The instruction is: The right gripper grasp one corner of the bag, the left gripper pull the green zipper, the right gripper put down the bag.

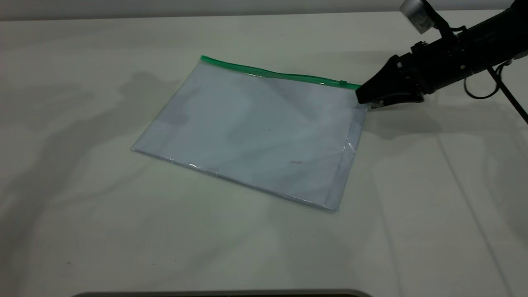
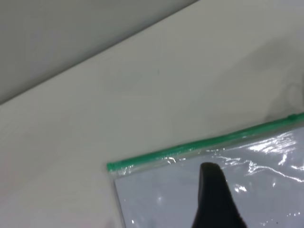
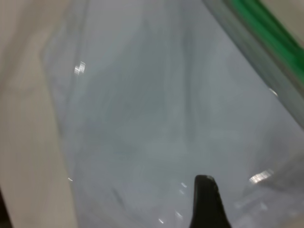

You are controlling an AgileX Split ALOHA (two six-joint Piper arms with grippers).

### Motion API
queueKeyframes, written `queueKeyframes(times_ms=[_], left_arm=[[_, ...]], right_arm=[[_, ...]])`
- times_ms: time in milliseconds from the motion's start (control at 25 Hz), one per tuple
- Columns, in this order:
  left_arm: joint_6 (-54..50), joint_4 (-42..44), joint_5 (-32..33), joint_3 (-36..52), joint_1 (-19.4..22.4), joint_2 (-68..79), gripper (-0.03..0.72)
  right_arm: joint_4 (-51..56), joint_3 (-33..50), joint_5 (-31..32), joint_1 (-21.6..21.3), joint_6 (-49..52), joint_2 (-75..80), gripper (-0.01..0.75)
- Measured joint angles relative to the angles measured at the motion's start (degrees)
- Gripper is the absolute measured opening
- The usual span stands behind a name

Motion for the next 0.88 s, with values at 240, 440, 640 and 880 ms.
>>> queueKeyframes(times_ms=[240, 440, 640, 880], left_arm=[[1.85, -2.16, 0.0, -0.04, 0.0, 0.0, 0.514], [2.15, -2.16, -0.07, -0.06, 0.0, 0.0, 0.514], [2.26, -2.16, -0.24, -0.11, 0.0, 0.05, 0.514], [2.26, -2.2, -0.24, -0.11, 0.0, 0.05, 0.514]], right_arm=[[2.3, -2.68, 1.24, 2.28, -0.45, 2.97, 0.535], [2.23, -2.76, 1.32, 0.01, 0.8, 3.24, 0.535], [1.55, -2.81, 1.26, -5.99, 3.97, 1.81, 0.535], [0.83, -2.87, 3.07, -6.38, 4.92, 3.17, 0.535]])
